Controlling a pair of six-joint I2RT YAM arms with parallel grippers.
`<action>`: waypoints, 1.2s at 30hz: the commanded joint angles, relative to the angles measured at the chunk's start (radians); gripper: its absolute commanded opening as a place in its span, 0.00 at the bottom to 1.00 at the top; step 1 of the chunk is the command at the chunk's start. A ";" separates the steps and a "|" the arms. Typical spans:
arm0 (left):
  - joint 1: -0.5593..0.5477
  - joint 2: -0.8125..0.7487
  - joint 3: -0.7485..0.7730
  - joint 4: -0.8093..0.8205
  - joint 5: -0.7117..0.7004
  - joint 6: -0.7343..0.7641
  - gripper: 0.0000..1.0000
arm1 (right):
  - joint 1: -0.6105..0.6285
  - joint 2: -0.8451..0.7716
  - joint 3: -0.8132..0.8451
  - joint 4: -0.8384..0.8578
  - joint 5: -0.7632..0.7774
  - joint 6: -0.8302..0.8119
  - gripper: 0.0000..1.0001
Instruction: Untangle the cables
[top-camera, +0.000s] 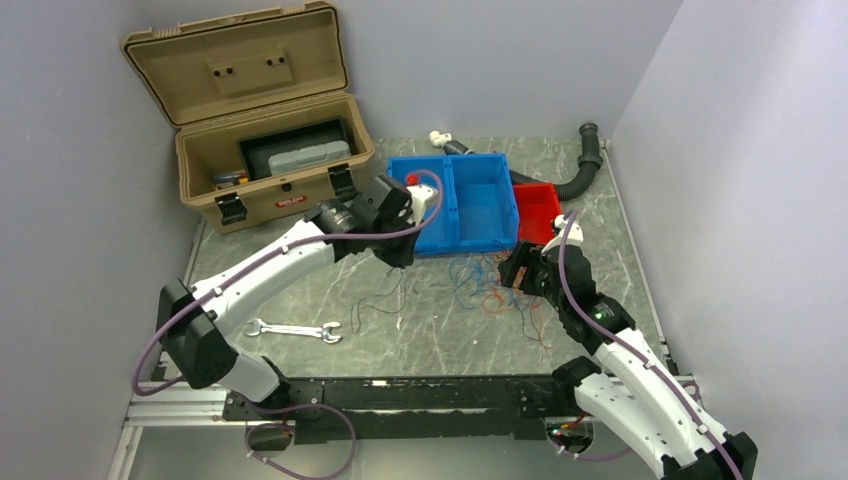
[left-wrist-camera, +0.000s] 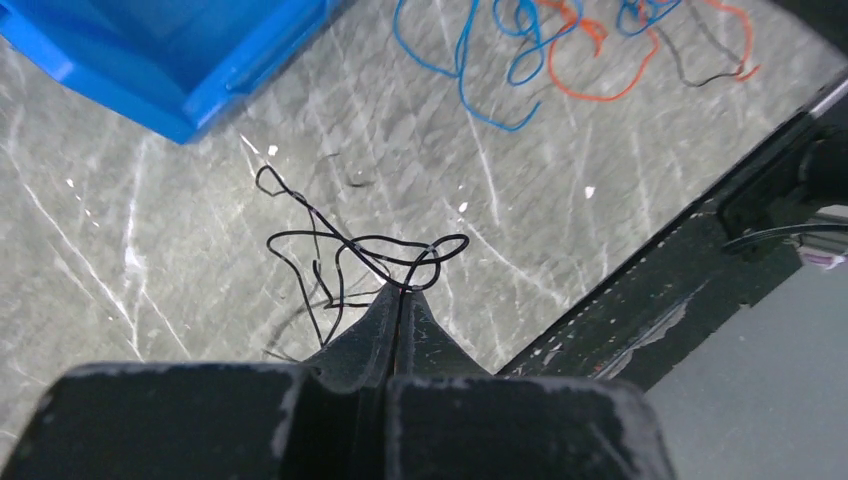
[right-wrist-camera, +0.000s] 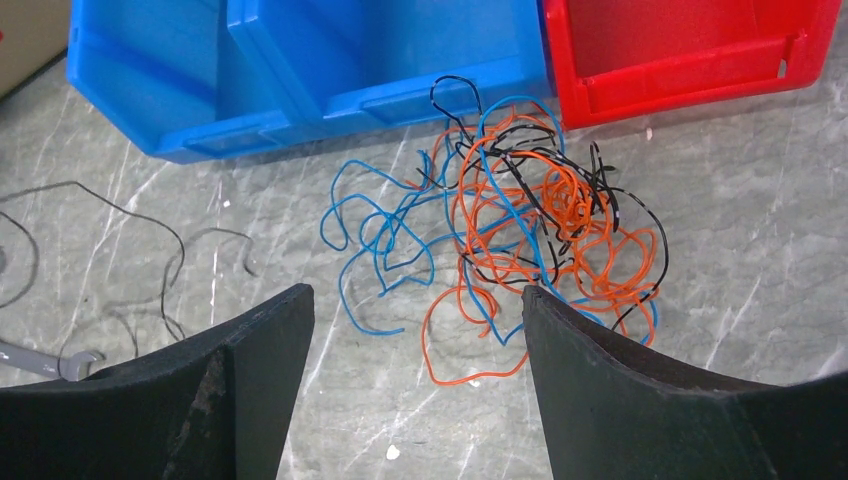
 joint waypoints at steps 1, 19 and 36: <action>0.003 0.011 0.111 -0.077 0.017 0.018 0.00 | 0.001 -0.011 0.037 -0.005 0.023 -0.020 0.78; -0.058 0.040 -0.207 0.035 -0.094 0.018 0.26 | -0.001 -0.009 0.036 -0.003 0.034 -0.036 0.78; -0.254 -0.053 -0.305 0.061 -0.280 0.119 0.99 | 0.000 0.035 0.034 0.032 -0.002 -0.024 0.78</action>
